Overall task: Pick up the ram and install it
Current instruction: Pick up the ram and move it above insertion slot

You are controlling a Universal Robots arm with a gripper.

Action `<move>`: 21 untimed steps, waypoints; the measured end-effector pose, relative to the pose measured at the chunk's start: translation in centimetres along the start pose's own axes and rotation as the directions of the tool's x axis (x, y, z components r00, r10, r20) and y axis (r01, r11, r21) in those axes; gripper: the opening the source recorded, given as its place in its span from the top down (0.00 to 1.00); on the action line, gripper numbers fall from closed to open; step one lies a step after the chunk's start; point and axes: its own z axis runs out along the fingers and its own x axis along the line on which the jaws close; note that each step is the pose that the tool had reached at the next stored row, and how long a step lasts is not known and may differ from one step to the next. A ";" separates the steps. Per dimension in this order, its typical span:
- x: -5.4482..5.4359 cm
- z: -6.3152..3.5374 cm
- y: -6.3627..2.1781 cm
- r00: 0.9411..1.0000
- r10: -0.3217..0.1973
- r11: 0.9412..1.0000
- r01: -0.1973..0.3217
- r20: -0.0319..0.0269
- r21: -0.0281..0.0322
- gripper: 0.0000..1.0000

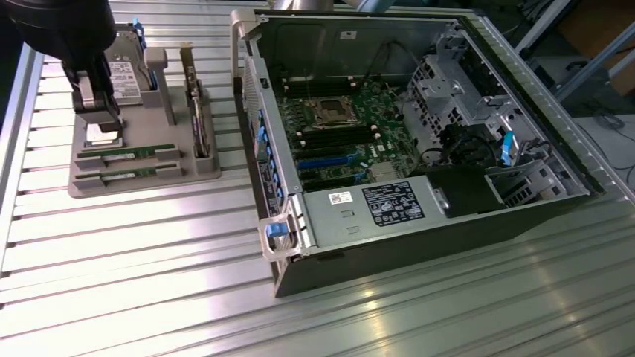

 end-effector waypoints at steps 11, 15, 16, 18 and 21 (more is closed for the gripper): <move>0.1 2.80 -0.12 1.000 0.000 1.000 0.000 0.000 0.000 0.68; 0.1 3.43 -0.15 1.000 0.000 1.000 0.000 0.000 0.000 0.68; 0.1 3.55 -0.15 1.000 0.000 1.000 0.000 0.000 0.000 0.68; 0.1 3.76 -0.16 1.000 0.000 1.000 0.000 0.000 0.000 0.68; 0.1 4.03 -0.17 1.000 0.000 1.000 0.000 0.000 0.000 0.68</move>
